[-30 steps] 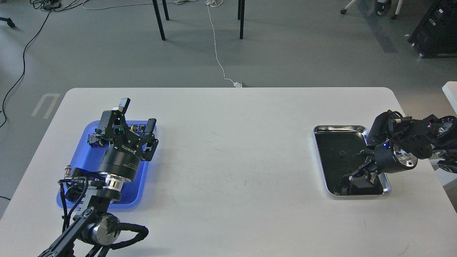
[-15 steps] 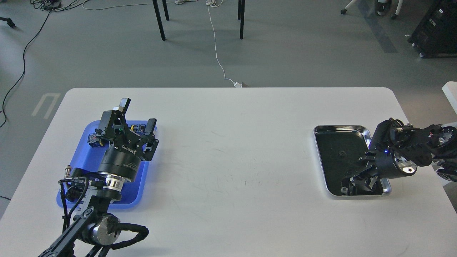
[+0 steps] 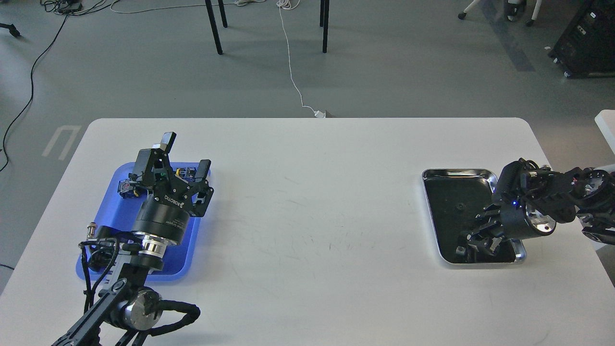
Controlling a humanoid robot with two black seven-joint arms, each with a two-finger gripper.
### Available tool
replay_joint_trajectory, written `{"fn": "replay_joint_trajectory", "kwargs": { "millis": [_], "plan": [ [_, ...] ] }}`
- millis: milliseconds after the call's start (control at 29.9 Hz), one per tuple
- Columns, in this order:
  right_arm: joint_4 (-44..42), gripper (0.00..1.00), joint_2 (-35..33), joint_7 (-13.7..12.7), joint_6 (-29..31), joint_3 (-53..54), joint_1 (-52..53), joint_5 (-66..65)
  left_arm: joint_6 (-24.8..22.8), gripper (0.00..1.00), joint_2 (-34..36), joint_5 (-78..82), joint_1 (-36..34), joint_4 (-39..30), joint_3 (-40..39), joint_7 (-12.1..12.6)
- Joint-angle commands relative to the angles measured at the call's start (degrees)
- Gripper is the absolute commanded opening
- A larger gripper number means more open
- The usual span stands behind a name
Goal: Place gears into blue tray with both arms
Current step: 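Lower the right gripper into the metal tray and grasp a small black gear, then lift the gear and carry it with the right gripper toward the table center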
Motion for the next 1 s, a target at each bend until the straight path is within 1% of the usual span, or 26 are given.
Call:
{"fn": "replay_joint_trajectory", "kwargs": {
  "millis": [0, 100, 402, 569, 669, 803, 971],
  "plan": [
    [0.14, 0.15, 0.02, 0.02, 0.06, -0.03, -0.08, -0.08, 0.03, 0.98, 0.0, -0.06, 0.0, 0.0, 0.0, 0.0],
    [0.23, 0.14, 0.02, 0.02, 0.06, -0.03, -0.08, 0.01, -0.05, 0.98, 0.0, -0.06, 0.0, 0.0, 0.0, 0.0],
    [1.98, 0.13, -0.5, 0.02, -0.03, 1.64, 0.97, 0.01, -0.05, 0.98, 0.0, 0.03, 0.0, 0.0, 0.0, 0.0],
    [6.63, 0.13, -1.03, 0.02, 0.15, 2.87, 7.2, 1.15, -0.05, 0.98, 0.0, 0.03, 0.0, 0.0, 0.0, 0.0],
    [9.97, 0.13, -0.42, 0.02, 0.41, 2.96, 11.85, 5.8, -0.05, 0.98, 0.0, -0.06, 0.0, 0.0, 0.0, 0.0],
    [13.41, 0.13, 3.79, 0.02, 0.59, 2.87, 16.87, 10.98, -0.05, 0.98, 0.0, 0.03, 0.0, 0.0, 0.0, 0.0],
    [13.5, 0.14, 11.78, 0.02, 0.15, 2.87, 17.94, 17.84, -0.05, 0.98, 0.09, 0.03, 0.0, 0.0, 0.0, 0.0]
  ]
}}
